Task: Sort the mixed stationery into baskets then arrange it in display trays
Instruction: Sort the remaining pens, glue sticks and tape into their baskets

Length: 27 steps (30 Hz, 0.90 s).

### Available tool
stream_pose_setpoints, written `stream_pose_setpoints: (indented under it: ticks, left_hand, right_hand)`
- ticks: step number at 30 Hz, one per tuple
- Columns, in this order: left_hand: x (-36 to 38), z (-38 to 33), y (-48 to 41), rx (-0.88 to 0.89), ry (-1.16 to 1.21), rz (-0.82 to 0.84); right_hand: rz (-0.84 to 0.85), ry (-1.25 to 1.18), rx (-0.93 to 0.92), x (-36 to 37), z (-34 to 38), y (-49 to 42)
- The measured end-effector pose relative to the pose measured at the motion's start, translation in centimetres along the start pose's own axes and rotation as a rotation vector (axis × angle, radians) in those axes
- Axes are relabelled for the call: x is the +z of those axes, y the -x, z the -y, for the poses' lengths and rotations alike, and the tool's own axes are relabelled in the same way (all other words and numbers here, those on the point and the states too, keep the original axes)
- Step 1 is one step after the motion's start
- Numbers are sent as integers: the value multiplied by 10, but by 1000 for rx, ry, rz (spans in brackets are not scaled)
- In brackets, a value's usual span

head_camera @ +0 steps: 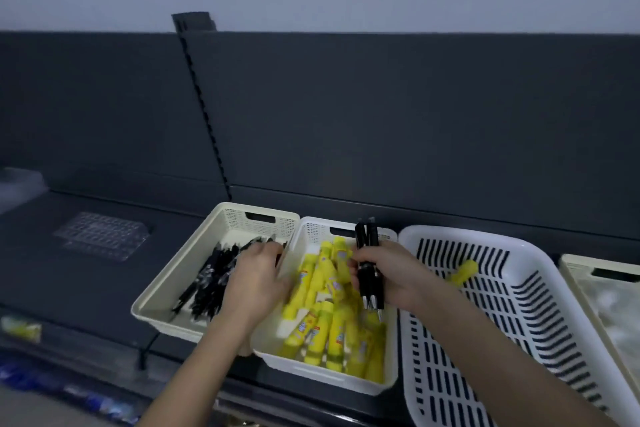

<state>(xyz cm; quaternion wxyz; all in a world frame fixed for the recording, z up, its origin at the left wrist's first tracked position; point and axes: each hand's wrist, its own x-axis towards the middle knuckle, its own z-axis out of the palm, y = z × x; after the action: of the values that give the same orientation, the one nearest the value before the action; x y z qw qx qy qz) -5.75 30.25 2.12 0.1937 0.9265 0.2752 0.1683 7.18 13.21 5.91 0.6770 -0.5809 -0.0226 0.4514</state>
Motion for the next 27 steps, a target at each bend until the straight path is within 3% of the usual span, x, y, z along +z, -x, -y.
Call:
stream_pose_setpoints:
  ticks: [6,10,13,20,27]
  left_hand:
    - [-24,64,13,-74,-141,49]
    - [-29,89,17,-110,-102,96]
    - [-29,101,18,-106,-73,99]
    - [-26,114,19,-95,-86,189]
    - [-21,69,5,40,51,28]
  right_hand:
    - [87,29,93,86,-14,-42]
    - [110,97,190,131,-26,-62]
    - [77,209,140,149,-32,-73]
    - [10,267,11,137,-30,-67]
    - [-150,258,-170,66,-14,-40]
